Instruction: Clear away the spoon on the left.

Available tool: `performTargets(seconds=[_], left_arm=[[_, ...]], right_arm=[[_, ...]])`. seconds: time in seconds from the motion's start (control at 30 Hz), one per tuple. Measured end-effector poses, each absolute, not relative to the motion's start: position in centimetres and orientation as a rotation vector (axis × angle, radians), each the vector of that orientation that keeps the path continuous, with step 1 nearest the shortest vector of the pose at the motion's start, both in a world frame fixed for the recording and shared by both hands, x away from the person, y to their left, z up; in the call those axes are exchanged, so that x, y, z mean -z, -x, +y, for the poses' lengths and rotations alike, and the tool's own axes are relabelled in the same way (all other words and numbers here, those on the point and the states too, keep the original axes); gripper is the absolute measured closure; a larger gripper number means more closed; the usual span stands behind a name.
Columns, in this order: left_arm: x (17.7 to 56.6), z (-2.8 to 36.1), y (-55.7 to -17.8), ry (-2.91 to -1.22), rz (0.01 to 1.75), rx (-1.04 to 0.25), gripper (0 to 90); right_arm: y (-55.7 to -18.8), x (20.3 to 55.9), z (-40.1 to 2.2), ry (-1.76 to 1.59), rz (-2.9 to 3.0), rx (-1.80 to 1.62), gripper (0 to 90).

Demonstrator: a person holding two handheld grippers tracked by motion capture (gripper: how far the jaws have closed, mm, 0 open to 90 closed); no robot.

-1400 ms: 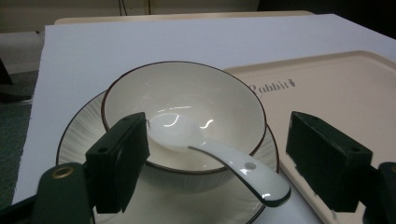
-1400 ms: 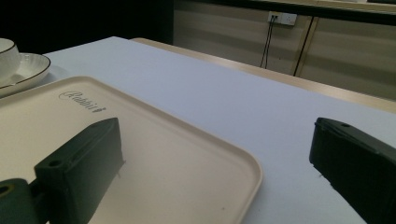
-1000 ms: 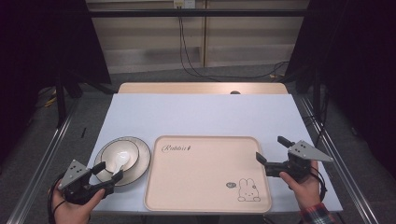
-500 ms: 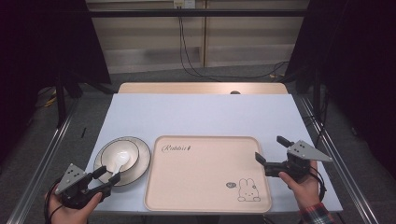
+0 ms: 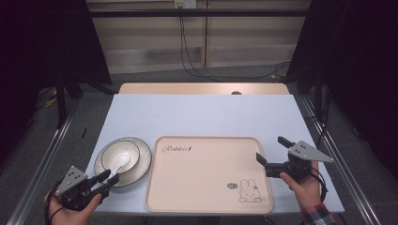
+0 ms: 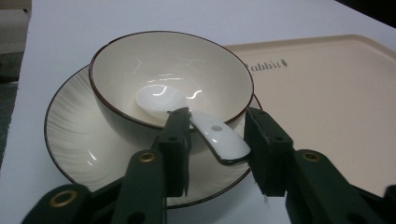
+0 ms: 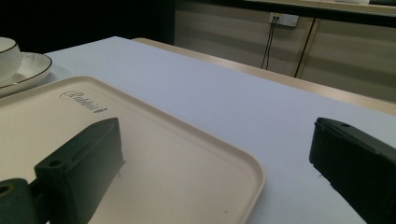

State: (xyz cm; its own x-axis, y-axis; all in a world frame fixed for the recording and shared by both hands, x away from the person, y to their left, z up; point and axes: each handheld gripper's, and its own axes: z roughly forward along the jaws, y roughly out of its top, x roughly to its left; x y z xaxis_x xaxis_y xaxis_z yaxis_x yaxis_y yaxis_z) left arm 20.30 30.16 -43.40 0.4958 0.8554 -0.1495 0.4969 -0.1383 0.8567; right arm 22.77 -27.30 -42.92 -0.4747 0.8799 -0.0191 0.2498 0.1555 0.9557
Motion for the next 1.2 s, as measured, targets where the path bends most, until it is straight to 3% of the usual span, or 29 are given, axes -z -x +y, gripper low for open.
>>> performTargets(seconds=[1.2], left_arm=[[43.09,30.56,-20.45,-1.762,1.158,-0.497,84.2]], right_arm=[[-22.70,42.90,-27.34,-1.071,1.833,-1.341,2.2]])
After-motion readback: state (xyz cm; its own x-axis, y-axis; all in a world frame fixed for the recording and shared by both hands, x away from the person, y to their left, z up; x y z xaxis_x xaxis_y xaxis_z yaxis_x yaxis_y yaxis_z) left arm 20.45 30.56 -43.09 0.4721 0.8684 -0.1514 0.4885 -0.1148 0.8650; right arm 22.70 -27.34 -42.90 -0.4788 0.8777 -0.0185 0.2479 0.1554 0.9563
